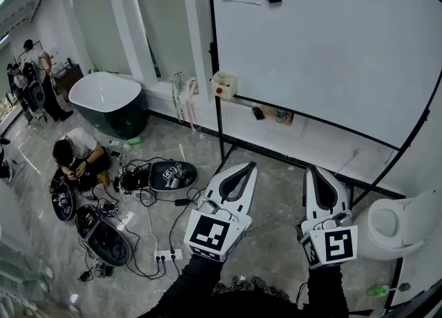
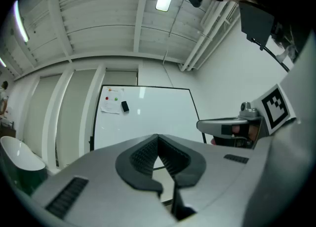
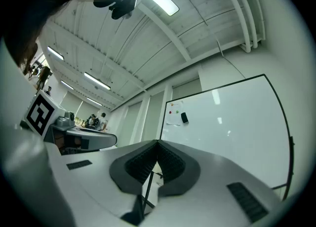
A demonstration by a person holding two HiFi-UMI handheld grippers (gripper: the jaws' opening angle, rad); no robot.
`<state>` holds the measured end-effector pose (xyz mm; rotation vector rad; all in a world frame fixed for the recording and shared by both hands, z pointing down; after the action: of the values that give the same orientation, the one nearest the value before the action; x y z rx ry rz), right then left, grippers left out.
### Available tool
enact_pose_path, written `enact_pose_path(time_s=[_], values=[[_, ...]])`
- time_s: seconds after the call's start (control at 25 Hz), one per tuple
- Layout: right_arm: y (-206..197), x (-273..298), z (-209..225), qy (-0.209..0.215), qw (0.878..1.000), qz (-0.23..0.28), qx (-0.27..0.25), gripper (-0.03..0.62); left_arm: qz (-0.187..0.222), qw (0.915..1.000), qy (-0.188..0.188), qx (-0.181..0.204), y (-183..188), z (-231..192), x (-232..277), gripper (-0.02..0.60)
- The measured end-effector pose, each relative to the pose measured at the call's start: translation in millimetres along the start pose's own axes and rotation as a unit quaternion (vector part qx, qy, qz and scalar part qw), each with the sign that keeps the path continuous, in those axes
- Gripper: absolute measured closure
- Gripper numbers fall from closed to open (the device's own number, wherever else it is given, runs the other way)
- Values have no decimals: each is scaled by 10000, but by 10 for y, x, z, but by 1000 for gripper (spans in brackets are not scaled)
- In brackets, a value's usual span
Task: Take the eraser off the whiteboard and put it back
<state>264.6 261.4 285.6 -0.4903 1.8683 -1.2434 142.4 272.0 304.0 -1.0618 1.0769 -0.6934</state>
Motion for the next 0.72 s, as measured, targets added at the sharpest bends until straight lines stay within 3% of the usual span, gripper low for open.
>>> enact_pose_path(time_s=[0.24, 0.72], values=[[-124, 85, -133, -52, 9999, -91, -19, 586, -120, 9998, -135, 45, -106, -162, -76, 575], [-308, 437, -287, 119, 9997, -170, -121, 586, -164, 9998, 95, -93, -299, -578, -38, 575]])
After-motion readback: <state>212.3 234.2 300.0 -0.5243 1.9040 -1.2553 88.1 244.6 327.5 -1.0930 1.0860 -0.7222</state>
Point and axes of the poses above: the fingertips, and each gripper's own axes: x forward along the fingers, z to its right, y out of its top, the point moved 1 cm from there along -x, backward along the fingers, and after that the axes turned 10 degrees about z, right-handed, at the moved point
